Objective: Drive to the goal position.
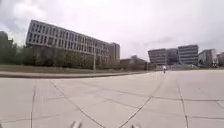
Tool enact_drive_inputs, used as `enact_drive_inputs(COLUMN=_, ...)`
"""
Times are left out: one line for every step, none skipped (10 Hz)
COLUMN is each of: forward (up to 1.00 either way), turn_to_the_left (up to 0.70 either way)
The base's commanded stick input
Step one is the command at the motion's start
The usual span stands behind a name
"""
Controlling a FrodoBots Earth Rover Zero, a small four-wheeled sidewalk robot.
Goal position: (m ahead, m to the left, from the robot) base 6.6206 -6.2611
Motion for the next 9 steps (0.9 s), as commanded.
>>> enact_drive_inputs(forward=0.70, turn_to_the_left=-0.30)
enact_drive_inputs(forward=0.70, turn_to_the_left=-0.31)
enact_drive_inputs(forward=0.70, turn_to_the_left=-0.31)
enact_drive_inputs(forward=0.70, turn_to_the_left=-0.31)
enact_drive_inputs(forward=0.70, turn_to_the_left=-0.30)
enact_drive_inputs(forward=0.70, turn_to_the_left=-0.31)
enact_drive_inputs(forward=0.70, turn_to_the_left=-0.30)
enact_drive_inputs(forward=0.70, turn_to_the_left=-0.31)
enact_drive_inputs(forward=0.70, turn_to_the_left=-0.31)
